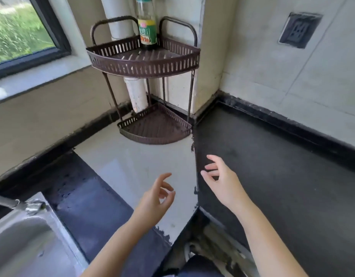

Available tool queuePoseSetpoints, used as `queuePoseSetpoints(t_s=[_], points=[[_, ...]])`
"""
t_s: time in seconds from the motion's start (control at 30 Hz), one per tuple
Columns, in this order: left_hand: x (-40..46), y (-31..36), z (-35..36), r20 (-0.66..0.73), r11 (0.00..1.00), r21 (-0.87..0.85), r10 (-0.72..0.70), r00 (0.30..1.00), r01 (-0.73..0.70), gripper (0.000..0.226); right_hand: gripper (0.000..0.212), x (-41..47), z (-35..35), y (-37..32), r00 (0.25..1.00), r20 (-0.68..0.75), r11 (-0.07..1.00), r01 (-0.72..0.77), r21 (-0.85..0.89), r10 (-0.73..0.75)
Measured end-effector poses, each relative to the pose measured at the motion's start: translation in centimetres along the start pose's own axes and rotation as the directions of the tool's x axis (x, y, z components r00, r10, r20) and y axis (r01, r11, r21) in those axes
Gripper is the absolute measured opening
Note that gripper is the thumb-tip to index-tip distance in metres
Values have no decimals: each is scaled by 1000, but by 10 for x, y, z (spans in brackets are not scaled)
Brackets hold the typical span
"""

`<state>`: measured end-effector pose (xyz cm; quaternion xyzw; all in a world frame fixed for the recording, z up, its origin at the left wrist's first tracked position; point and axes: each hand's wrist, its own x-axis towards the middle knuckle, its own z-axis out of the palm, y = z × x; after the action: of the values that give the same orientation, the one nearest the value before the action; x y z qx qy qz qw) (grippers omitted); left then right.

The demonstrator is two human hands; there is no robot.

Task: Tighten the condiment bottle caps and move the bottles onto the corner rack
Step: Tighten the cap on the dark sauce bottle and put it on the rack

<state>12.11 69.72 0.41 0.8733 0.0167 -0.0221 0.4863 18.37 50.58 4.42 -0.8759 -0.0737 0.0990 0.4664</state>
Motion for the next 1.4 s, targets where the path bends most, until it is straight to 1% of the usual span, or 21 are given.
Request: queuePoseSetpoints(t_s=[0.13, 0.23, 0.3, 0.37, 0.47, 0.6, 0.7, 0.77, 0.83, 0.93, 1.03, 1.13, 1.27, 1.4], points=[[-12, 4, 20, 105, 999, -30, 46, 993, -43, 39, 48, -48, -7, 15, 989, -64, 991, -132, -16, 131], [-19, 22, 51, 266, 994, -52, 111, 958, -100, 39, 49, -91, -29, 32, 957, -197, 976, -218, -4, 213], [-26, 40, 78, 363, 985, -67, 175, 915, -161, 41, 48, -125, -47, 47, 910, -311, 959, -282, 23, 275], [-32, 61, 105, 440, 970, -81, 242, 865, -230, 44, 47, -161, -63, 62, 845, -419, 939, -338, 63, 333], [-42, 91, 143, 534, 952, -101, 297, 792, -289, 46, 46, -209, -82, 85, 752, -525, 910, -394, 128, 399], [-69, 128, 196, 609, 937, -144, 338, 718, -319, 44, 43, -273, -105, 114, 643, -591, 868, -434, 243, 487], [-100, 153, 247, 671, 921, -158, 364, 645, -355, 44, 41, -328, -127, 140, 576, -614, 836, -447, 317, 540], [-125, 171, 285, 706, 916, -169, 371, 603, -365, 44, 40, -367, -146, 159, 542, -616, 814, -468, 344, 572], [-150, 190, 323, 734, 910, -179, 377, 564, -375, 44, 38, -406, -170, 179, 492, -633, 790, -493, 364, 598], [-180, 216, 374, 765, 905, -190, 379, 521, -379, 45, 36, -452, -203, 209, 436, -665, 775, -509, 374, 607], [-192, 239, 407, 756, 903, -192, 386, 529, -384, 45, 37, -473, -234, 232, 425, -658, 767, -503, 399, 621], [-188, 251, 430, 738, 912, -167, 367, 566, -375, 45, 37, -472, -262, 251, 482, -647, 794, -489, 361, 591], [-164, 268, 459, 669, 924, -116, 344, 659, -363, 46, 38, -448, -305, 269, 549, -639, 829, -479, 288, 539], [-124, 293, 495, 530, 938, -101, 332, 780, -330, 49, 41, -405, -354, 281, 622, -619, 859, -479, 182, 479]])
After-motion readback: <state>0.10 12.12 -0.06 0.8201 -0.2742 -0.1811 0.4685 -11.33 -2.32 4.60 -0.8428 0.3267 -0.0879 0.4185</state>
